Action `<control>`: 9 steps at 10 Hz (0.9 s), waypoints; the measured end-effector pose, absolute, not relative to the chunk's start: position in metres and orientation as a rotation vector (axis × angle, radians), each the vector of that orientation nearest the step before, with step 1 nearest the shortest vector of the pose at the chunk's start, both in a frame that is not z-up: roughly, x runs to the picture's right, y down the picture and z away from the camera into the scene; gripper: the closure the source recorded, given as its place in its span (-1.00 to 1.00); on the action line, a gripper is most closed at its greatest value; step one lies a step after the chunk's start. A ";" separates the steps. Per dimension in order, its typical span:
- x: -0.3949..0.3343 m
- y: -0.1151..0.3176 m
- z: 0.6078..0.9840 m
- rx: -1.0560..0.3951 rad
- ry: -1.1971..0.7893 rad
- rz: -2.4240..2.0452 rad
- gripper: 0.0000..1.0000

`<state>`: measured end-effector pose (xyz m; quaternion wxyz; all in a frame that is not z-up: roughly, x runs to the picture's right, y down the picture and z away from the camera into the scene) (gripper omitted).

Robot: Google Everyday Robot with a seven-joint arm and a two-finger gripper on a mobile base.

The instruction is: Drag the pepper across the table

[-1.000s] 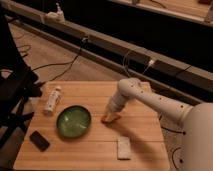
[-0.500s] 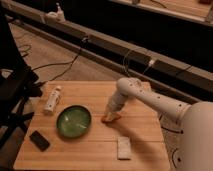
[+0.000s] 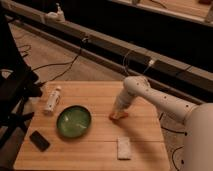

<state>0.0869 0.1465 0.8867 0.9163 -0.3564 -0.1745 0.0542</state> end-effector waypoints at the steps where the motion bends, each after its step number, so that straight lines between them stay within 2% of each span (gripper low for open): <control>1: 0.099 0.144 0.889 -0.732 -0.334 0.134 1.00; 9: 0.192 0.113 0.905 -0.726 -0.195 0.353 1.00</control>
